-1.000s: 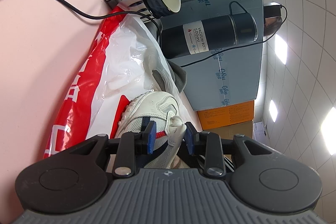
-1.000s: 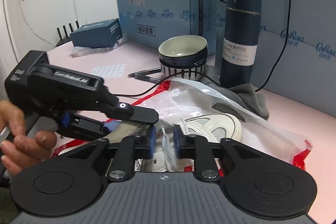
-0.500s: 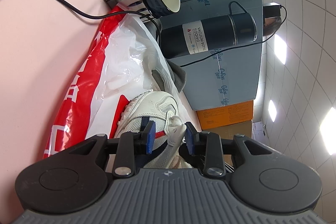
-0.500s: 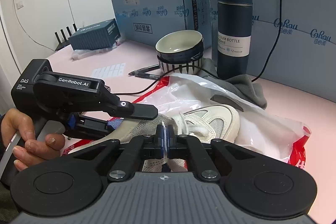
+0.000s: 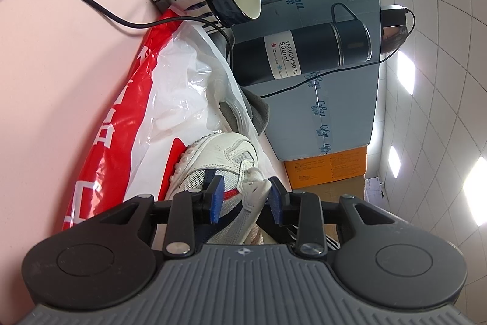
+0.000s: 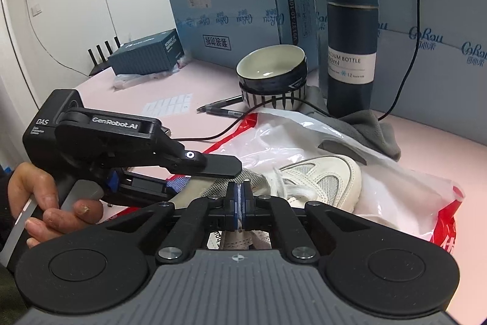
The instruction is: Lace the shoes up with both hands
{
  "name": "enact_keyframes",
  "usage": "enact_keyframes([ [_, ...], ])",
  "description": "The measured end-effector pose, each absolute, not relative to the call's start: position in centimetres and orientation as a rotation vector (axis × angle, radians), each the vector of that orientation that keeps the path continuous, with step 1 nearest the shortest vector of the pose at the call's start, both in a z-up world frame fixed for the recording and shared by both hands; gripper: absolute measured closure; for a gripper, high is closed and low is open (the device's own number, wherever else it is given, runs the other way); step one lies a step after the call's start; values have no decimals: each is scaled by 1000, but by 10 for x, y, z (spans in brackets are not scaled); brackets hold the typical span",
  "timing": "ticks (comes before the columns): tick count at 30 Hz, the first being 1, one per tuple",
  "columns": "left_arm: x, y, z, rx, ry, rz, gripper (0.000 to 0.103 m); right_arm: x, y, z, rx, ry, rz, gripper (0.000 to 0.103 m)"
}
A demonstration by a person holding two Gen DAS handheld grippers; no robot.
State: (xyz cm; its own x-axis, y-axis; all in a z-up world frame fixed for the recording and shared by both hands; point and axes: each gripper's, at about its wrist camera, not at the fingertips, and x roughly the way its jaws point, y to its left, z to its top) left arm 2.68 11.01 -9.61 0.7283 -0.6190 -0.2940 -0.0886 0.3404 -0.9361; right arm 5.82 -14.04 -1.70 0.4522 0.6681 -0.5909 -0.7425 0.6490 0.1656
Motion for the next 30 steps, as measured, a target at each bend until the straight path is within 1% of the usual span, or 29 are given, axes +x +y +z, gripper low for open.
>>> enact_keyframes([
  [2, 27, 110, -96, -1196, 706, -389, 73, 59, -139, -18, -145, 666, 854, 101],
  [7, 27, 110, -96, -1199, 706, -392, 72, 65, -143, -15, -90, 665, 860, 101],
  [16, 27, 111, -96, -1211, 703, -386, 70, 65, -129, -23, -191, 640, 883, 101],
  [19, 27, 112, -95, -1217, 701, -387, 68, 67, -132, -24, -168, 634, 895, 100],
  [20, 26, 112, -94, -1214, 701, -386, 67, 67, -134, -23, -158, 633, 896, 98],
  [22, 25, 113, -90, -1198, 696, -387, 62, 63, -139, -20, -146, 621, 885, 82],
  [23, 24, 114, -88, -1187, 694, -390, 60, 60, -142, -17, -141, 611, 876, 68],
  [24, 24, 115, -84, -1159, 700, -385, 53, 58, -146, -14, -130, 603, 866, 62],
  [25, 23, 115, -81, -1128, 705, -379, 46, 56, -150, -11, -118, 595, 856, 62],
  [28, 21, 113, -68, -989, 708, -406, 45, 50, -163, -2, -81, 585, 816, 59],
  [30, 19, 108, -58, -876, 703, -431, 45, 46, -171, 2, -67, 589, 785, 50],
])
